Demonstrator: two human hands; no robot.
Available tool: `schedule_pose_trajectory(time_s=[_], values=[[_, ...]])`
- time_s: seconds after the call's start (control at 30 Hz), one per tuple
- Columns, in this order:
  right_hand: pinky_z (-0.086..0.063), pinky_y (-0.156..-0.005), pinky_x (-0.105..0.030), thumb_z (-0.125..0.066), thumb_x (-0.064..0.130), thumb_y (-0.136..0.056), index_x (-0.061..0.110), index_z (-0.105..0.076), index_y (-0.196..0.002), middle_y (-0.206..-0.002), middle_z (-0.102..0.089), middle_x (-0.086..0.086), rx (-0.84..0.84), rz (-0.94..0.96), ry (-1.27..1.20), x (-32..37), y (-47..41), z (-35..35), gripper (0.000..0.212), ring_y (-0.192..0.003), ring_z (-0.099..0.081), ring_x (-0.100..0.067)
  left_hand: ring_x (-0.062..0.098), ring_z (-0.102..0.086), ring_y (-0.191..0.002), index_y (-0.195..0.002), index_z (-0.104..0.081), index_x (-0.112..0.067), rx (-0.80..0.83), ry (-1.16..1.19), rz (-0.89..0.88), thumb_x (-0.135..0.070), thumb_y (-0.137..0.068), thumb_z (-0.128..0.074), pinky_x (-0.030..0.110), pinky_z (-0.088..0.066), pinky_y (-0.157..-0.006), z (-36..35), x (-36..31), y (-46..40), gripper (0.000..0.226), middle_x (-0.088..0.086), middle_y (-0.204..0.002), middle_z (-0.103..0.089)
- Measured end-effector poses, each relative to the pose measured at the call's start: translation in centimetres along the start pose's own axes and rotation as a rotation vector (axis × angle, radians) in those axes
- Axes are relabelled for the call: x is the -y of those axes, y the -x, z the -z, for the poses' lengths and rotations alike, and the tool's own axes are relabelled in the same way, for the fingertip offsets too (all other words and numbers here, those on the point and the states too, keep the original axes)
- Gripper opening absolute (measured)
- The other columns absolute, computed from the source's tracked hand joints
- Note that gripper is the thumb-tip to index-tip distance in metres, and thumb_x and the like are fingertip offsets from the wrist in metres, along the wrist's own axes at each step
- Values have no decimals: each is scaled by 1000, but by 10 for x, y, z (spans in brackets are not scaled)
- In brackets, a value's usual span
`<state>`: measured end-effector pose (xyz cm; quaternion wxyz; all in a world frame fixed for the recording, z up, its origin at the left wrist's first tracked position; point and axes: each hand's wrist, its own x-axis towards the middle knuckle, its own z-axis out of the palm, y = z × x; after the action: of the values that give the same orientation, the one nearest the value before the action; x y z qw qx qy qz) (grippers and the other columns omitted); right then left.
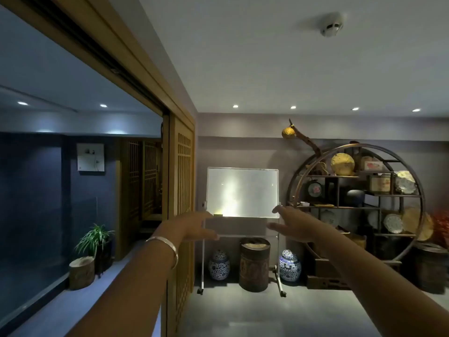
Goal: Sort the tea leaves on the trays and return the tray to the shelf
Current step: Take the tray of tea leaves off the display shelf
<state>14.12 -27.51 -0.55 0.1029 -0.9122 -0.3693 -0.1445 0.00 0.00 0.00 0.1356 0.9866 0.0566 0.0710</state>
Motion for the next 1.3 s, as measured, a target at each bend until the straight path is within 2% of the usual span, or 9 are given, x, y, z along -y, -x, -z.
schedule_pose_trajectory(time_s=[0.27, 0.37, 0.53, 0.73, 0.87, 1.0, 1.17, 1.27, 1.3], values=[[-46, -95, -43, -48, 67, -83, 21, -34, -138, -138, -47, -10, -23, -24, 85, 7, -35, -18, 73, -118, -51, -27, 25, -30, -141, -148, -26, -31, -20, -45, -78, -64, -79, -59, 44, -33, -111, -2, 13, -51, 83, 1, -157, -26], [-47, -90, -40, -49, 71, -80, 22, -35, -137, -136, -48, -10, -9, -22, 126, 0, -49, -29, 77, -115, -53, -27, 25, -30, -141, -148, -27, -29, -5, -34, -110, -61, -82, -59, 44, -32, -111, -10, 13, -74, 80, 1, -157, -25], [-49, -87, -41, -47, 74, -77, 22, -38, -135, -128, -52, -10, 3, -75, 155, -32, -82, -42, 78, -107, -56, -26, 24, -37, -135, -145, -32, -28, 24, -12, -157, -57, -83, -60, 36, -35, -102, -22, 11, -123, 74, 2, -153, -33], [-49, -87, -40, -47, 75, -78, 20, -40, -131, -127, -52, -10, 8, -104, 137, -91, -132, -59, 77, -106, -54, -24, 24, -33, -138, -146, -31, -30, 30, -19, -149, -61, -81, -61, 42, -33, -110, -33, 6, -209, 78, 0, -155, -31], [-45, -97, -45, -47, 74, -78, 20, -36, -139, -139, -45, -11, 0, -132, 114, -144, -180, -73, 83, -121, -49, -28, 24, -34, -138, -145, -32, -30, 25, -46, -166, -61, -80, -62, 42, -33, -111, -43, -8, -293, 78, 1, -154, -33], [-44, -99, -43, -49, 73, -78, 19, -37, -140, -140, -45, -11, -34, -148, 115, -201, -227, -77, 83, -123, -47, -27, 23, -34, -138, -144, -33, -32, -8, -48, -197, -62, -79, -62, 43, -32, -112, -50, -26, -382, 78, -1, -154, -33], [-47, -89, -36, -52, 69, -80, 17, -40, -137, -131, -50, -12, -58, -232, 133, -273, -272, -76, 78, -111, -53, -24, 23, -35, -138, -143, -34, -32, -18, -32, -243, -59, -81, -61, 40, -31, -110, -69, -48, -477, 73, -2, -155, -32], [-45, -83, -32, -53, 65, -82, 16, -42, -135, -130, -51, -11, -50, -264, 120, -309, -293, -84, 73, -107, -52, -22, 22, -33, -139, -144, -34, -32, -14, -8, -270, -58, -83, -61, 38, -29, -111, -83, -56, -527, 72, -3, -155, -31], [-45, -85, -32, -54, 64, -82, 17, -43, -135, -131, -51, -10, -53, -270, 108, -319, -299, -88, 71, -110, -52, -22, 22, -32, -139, -144, -34, -31, -5, -2, -280, -57, -83, -61, 38, -28, -111, -88, -59, -543, 72, -3, -155, -31]])
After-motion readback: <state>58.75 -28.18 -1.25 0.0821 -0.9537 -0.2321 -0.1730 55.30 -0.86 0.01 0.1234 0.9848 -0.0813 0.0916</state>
